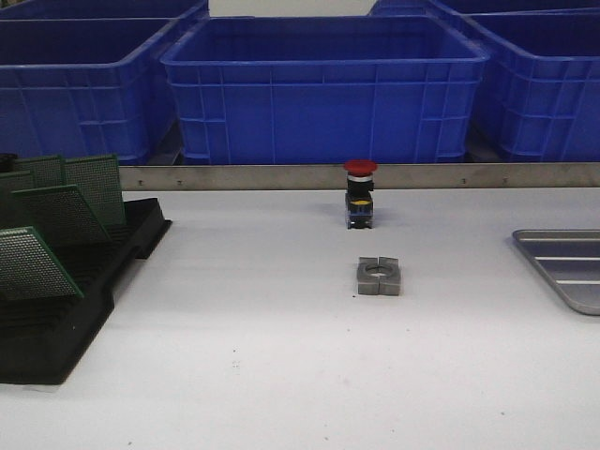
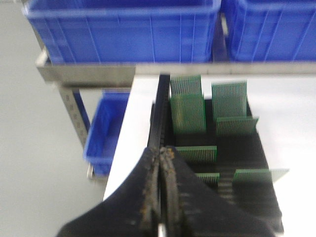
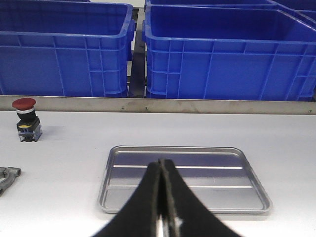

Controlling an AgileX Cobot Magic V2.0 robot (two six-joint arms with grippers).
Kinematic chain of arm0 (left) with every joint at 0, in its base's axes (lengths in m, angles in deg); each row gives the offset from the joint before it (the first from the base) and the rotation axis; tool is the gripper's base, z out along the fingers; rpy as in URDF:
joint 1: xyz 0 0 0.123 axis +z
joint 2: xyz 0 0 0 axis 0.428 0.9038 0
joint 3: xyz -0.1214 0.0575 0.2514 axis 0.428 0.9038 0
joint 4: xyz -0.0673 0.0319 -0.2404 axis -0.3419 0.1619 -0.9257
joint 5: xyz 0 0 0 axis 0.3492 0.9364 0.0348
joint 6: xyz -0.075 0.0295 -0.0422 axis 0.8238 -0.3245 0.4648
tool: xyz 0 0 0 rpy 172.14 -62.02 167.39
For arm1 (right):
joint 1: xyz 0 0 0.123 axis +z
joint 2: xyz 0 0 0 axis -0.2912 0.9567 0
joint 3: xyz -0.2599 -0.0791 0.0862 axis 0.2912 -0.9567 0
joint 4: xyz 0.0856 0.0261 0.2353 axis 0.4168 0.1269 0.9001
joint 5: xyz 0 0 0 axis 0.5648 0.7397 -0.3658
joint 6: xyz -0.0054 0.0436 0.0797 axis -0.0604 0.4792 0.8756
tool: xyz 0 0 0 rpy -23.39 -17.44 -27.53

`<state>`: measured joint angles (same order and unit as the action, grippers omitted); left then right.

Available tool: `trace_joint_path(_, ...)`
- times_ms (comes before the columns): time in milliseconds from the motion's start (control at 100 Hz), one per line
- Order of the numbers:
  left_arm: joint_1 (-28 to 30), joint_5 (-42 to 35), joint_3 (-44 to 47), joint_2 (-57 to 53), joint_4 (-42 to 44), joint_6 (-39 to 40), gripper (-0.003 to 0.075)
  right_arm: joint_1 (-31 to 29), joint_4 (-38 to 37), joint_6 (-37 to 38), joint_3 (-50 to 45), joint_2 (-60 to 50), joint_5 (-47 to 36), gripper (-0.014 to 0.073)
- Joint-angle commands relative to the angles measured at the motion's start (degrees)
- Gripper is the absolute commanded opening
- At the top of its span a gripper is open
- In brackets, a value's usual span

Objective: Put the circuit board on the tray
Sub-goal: 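Lower the left gripper onto a green circuit board in the black rack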

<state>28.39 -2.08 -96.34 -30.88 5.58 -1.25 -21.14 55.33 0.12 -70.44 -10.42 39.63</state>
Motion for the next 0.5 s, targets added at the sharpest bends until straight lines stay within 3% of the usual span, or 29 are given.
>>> trace_joint_path(0, 0.04, 0.75, -5.74, 5.77, 0.17, 0.75, -0.0020, -0.05, -0.53, -0.12, -0.07, -1.24, -4.46, -0.0061)
trace_joint_path(80, 0.04, 2.77, -8.84, 11.48, -0.31, -0.65, -0.0013, -0.05, -0.53, -0.12, -0.07, -1.24, -4.46, -0.0061)
trace_joint_path(150, 0.04, 5.31, -11.63, 16.07, -2.51, -7.27, 0.0039, -0.05, -0.53, -0.12, -0.07, -1.24, -4.46, -0.0061)
trace_joint_path(250, 0.04, 8.94, -15.14, 22.19, -10.17, -19.70, 0.0202, -0.05, -0.53, -0.12, -0.07, -1.24, -4.46, -0.0061)
trace_joint_path(310, -0.06, 12.42, -17.20, 26.18, -17.56, -33.89, 0.0335, -0.05, -0.53, -0.12, -0.07, -1.24, -4.46, -0.0061)
trace_joint_path(360, -0.29, 13.11, -18.10, 28.80, -21.95, -42.90, 0.0394, -0.05, -0.53, -0.12, -0.07, -1.24, -4.46, -0.0061)
trace_joint_path(490, -0.51, 13.84, -18.88, 34.66, -30.23, -64.93, 0.0408, -0.05, -0.53, -0.12, -0.07, -1.24, -4.46, -0.0061)
